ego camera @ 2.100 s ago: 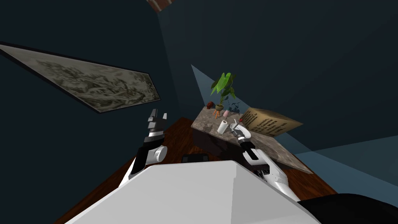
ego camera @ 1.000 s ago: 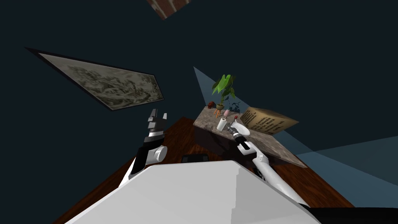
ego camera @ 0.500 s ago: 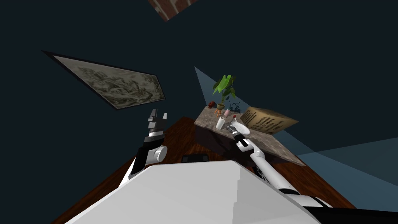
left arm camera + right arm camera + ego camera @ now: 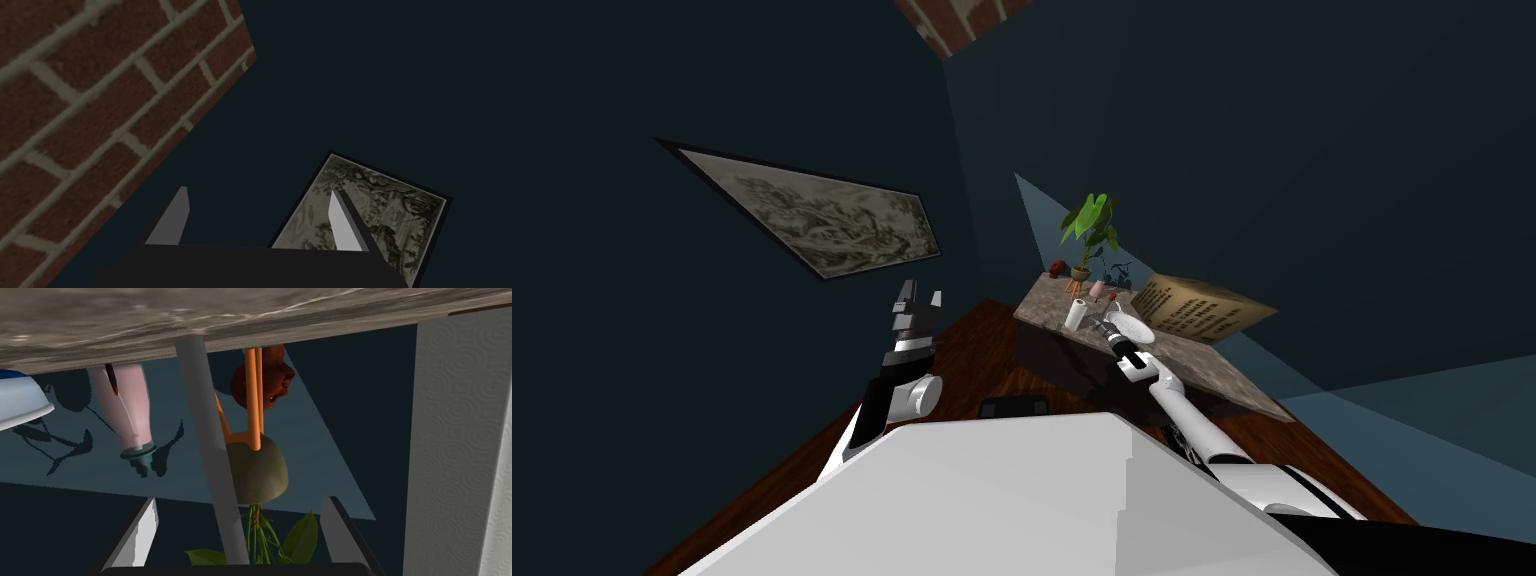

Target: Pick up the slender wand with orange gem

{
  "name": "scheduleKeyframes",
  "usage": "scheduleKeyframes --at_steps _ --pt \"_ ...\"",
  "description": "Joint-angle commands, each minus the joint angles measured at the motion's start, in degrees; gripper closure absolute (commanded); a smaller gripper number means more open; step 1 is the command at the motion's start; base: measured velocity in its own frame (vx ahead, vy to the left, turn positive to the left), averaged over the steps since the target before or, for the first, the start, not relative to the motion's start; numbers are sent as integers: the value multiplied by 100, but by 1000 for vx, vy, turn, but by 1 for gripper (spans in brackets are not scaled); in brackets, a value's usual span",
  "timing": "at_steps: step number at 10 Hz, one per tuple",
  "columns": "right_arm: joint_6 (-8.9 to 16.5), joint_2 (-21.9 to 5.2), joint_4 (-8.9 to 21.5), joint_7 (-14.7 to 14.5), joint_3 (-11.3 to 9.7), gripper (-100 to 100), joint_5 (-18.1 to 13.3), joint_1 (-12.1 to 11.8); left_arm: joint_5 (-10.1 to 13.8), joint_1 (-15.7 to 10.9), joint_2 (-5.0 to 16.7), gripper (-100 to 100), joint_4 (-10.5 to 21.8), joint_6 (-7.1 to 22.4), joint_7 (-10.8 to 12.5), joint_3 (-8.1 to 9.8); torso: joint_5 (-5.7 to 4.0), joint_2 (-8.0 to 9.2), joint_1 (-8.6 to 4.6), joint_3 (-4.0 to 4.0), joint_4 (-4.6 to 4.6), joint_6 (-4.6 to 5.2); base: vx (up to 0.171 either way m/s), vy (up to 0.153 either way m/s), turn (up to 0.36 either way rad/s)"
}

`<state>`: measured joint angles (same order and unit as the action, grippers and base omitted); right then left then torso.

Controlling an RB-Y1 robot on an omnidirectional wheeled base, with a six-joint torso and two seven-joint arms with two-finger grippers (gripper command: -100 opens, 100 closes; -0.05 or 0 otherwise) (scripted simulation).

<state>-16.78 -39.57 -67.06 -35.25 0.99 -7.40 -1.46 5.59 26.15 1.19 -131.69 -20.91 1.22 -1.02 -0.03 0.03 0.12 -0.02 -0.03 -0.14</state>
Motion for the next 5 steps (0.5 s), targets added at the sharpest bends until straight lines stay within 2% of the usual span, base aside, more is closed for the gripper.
scheduleKeyframes --at_steps 1,2,4,5 --pt "-131 -128 286 -104 -134 -100 282 286 0 0 0 0 0 0 0 0 0 0 0 0 0 0 -79 42 35" --pt "-131 -128 441 -104 -134 -100 282 425 0 0 0 0 0 0 0 0 2 5 5 4 2 3 -35 24 -13" --pt "-131 -128 812 -104 -134 -100 282 425 0 1 0 0 0 0 0 0 -1 -11 -7 -5 -2 4 -6 4 -2" --pt "-348 -342 1003 -333 -410 -100 568 711 0 1 0 0 0 0 0 1 -3 -15 -11 -8 -3 5 -75 54 55"
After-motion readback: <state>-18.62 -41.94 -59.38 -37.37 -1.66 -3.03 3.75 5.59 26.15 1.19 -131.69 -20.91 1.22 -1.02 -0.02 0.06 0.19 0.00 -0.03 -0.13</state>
